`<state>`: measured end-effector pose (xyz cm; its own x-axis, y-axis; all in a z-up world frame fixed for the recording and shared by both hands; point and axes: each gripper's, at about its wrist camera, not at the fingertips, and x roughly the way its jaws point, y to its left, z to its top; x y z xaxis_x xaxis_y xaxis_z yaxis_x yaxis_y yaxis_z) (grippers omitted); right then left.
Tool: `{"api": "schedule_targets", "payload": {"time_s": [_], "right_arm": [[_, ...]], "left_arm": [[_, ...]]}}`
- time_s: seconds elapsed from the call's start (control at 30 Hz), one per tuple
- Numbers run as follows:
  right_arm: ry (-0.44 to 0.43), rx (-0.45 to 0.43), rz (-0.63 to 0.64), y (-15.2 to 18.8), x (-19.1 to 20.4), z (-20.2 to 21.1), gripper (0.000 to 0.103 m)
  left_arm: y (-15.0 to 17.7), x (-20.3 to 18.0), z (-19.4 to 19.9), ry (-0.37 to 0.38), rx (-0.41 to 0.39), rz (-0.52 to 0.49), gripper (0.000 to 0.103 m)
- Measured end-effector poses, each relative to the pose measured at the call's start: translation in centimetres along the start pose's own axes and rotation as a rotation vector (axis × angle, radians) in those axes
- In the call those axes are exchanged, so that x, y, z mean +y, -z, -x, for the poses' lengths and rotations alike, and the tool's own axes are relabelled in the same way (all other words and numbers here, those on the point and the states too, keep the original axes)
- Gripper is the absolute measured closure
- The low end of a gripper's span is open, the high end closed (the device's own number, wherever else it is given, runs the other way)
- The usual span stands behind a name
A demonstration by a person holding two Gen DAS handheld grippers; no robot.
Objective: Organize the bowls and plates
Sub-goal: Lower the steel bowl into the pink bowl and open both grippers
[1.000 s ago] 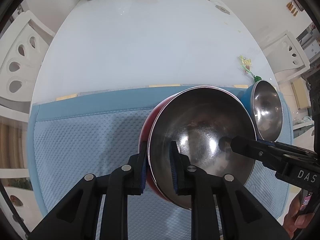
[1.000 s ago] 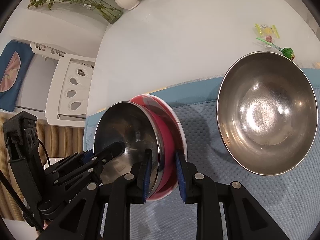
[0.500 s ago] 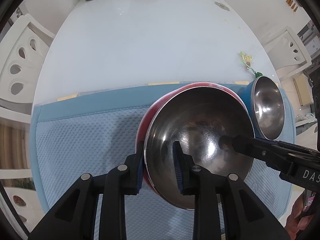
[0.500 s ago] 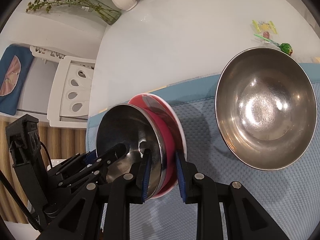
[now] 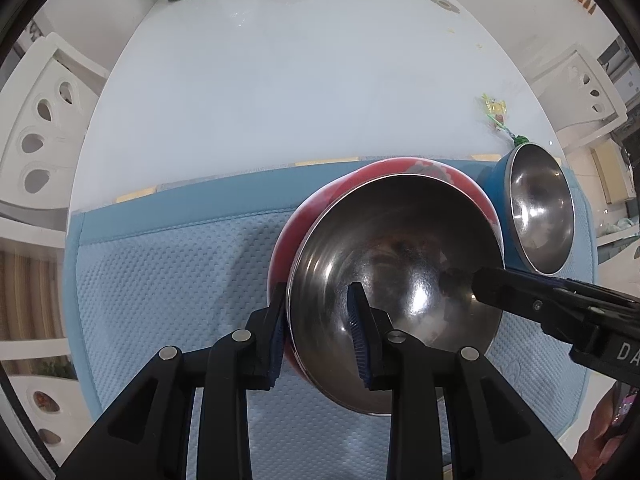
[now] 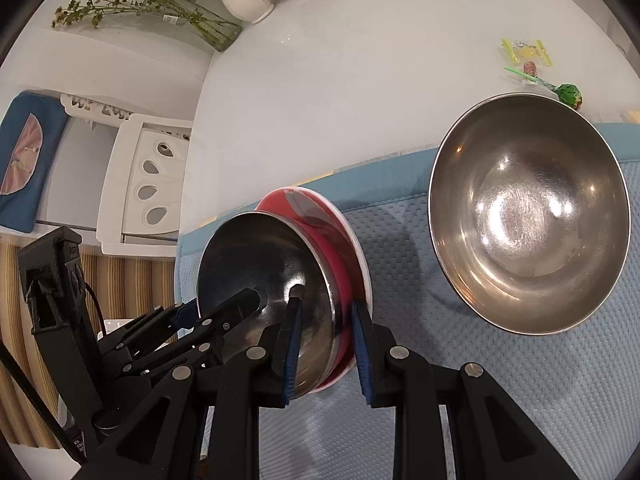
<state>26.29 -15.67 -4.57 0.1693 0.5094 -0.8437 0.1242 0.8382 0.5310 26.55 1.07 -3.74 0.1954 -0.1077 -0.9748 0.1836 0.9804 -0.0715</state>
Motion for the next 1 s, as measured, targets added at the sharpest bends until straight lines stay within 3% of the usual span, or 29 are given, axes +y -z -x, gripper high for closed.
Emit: {"api": "schedule_targets", "payload": {"time_s": [0.37, 0.53, 1.0], "right_arm": [[-0.011, -0.004, -0.004, -0.1, -0.1, 0.3, 0.08], [-0.02, -0.001, -0.001, -0.1, 0.0, 0.4, 0.08], [-0.022, -0.021, -0.013, 0.5, -0.4, 2.2, 0.08]], "left_arm": [[-0.2, -0.7, 0.2, -0.034, 0.01, -0.017, 0.074], [-0.4, -0.6, 0.5, -0.005, 0.01, 0.004, 0.063], [0.1, -0.4, 2.4, -0.007, -0.003, 0.024, 0.062]]}}
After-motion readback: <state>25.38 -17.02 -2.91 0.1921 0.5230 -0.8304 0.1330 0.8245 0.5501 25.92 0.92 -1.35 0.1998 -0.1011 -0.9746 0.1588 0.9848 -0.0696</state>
